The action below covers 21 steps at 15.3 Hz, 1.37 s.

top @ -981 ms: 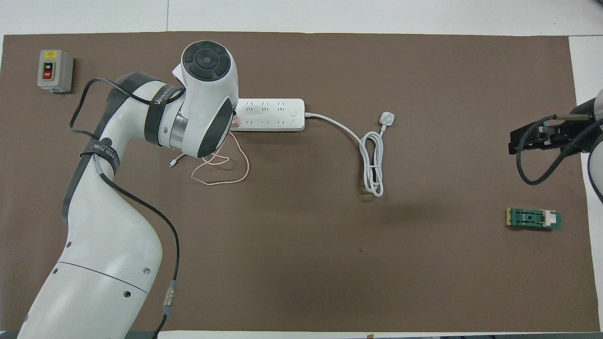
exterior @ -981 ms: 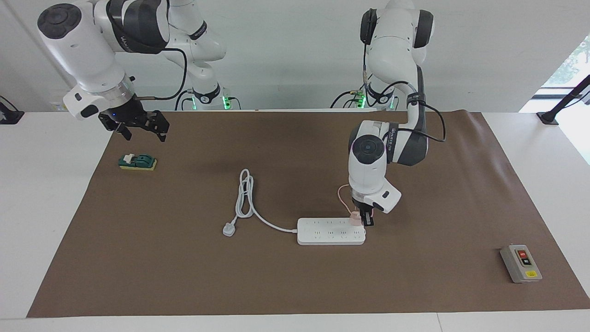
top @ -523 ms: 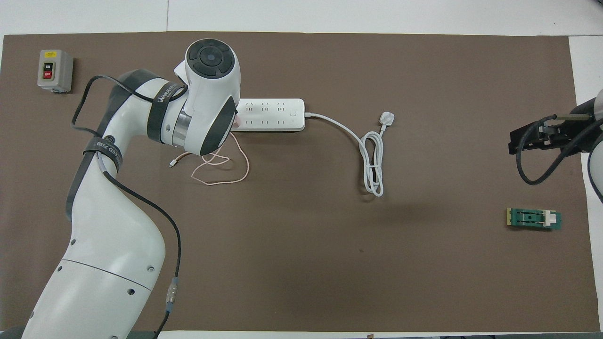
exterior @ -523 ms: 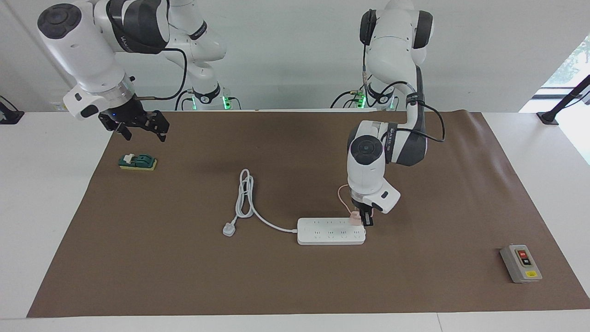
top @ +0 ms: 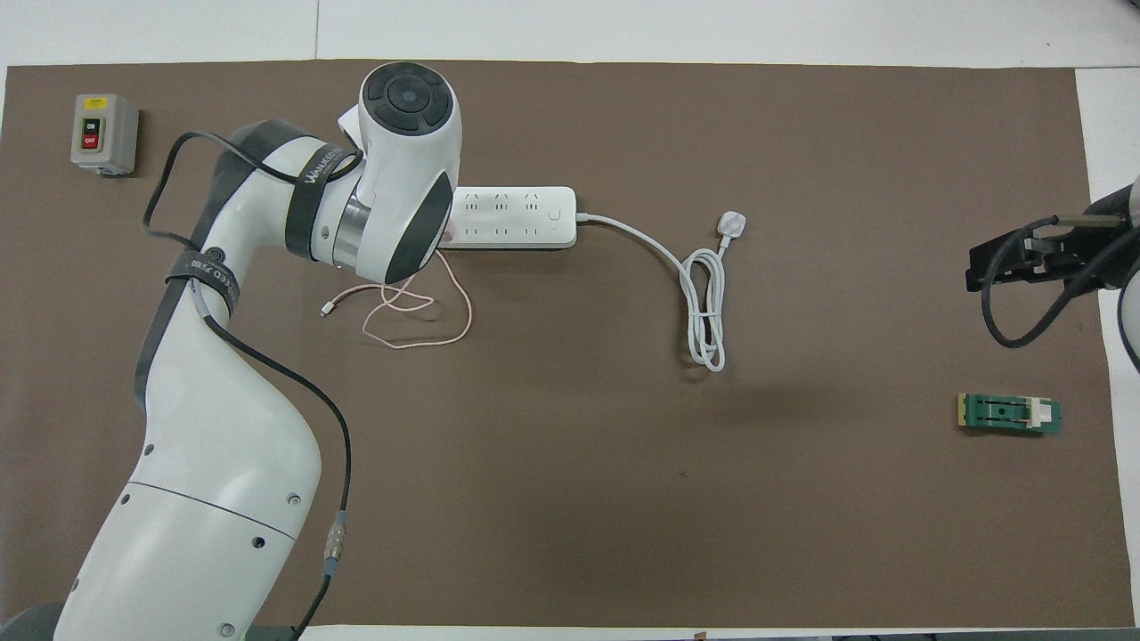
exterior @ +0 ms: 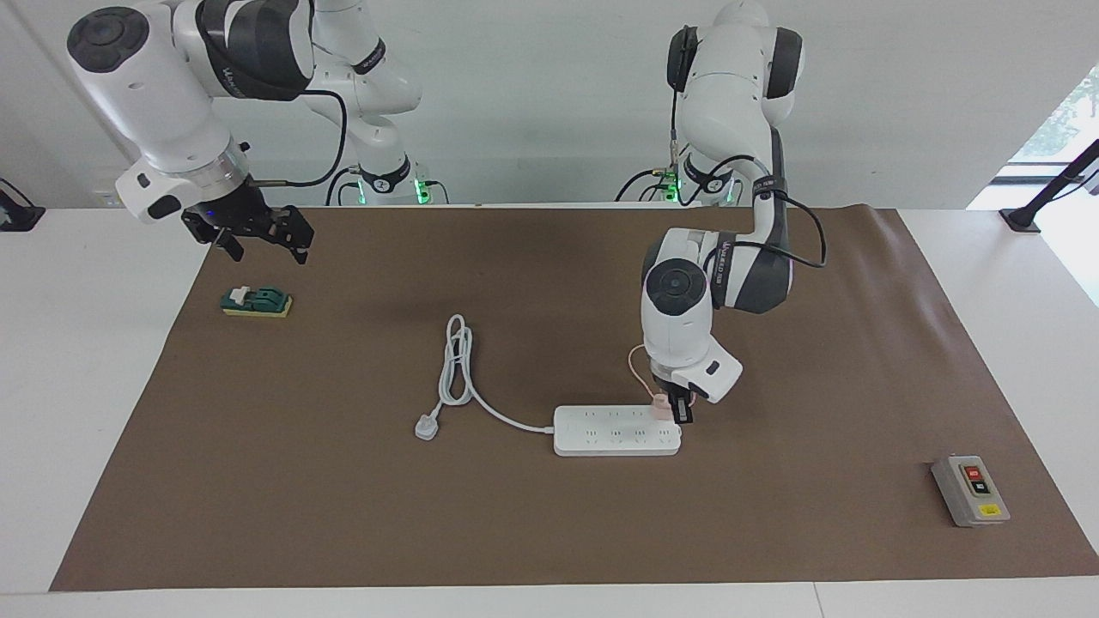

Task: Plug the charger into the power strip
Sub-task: 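Press the charger prongs down into the socket with the left gripper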

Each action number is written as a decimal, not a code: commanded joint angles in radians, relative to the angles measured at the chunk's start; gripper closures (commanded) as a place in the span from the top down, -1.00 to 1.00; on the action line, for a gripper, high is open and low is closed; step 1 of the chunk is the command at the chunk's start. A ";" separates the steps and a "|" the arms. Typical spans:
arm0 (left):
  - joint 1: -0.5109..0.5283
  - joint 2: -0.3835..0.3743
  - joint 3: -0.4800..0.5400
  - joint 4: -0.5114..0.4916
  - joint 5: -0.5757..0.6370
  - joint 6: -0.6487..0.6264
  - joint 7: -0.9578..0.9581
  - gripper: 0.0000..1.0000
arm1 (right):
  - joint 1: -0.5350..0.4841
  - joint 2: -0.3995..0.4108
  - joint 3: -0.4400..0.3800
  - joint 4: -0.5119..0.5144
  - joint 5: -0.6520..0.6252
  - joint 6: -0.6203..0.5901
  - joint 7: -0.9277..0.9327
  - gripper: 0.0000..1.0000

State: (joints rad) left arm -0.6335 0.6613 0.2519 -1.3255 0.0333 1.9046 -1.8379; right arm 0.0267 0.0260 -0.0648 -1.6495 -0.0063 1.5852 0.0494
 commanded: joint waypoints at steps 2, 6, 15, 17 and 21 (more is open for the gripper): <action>-0.008 0.017 -0.013 -0.015 -0.070 0.045 0.033 -1.00 | -0.017 -0.009 0.010 -0.009 -0.018 -0.010 -0.025 1.00; -0.002 0.017 -0.013 -0.034 -0.081 0.062 -0.023 -1.00 | -0.017 -0.009 0.010 -0.009 -0.018 -0.010 -0.025 1.00; 0.001 0.012 -0.008 -0.077 -0.118 0.083 -0.027 -1.00 | -0.016 -0.009 0.010 -0.009 -0.018 -0.011 -0.023 1.00; -0.008 0.011 -0.008 -0.078 -0.087 0.059 -0.029 -1.00 | -0.016 -0.009 0.010 -0.009 -0.018 -0.013 -0.023 1.00; -0.032 0.004 -0.007 -0.077 -0.050 0.028 -0.034 -1.00 | -0.014 -0.009 0.010 -0.009 -0.018 -0.013 -0.025 1.00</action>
State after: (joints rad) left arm -0.6344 0.6526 0.2618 -1.3425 0.0010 1.9213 -1.8532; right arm 0.0256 0.0260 -0.0648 -1.6495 -0.0063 1.5851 0.0494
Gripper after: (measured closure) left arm 0.687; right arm 0.000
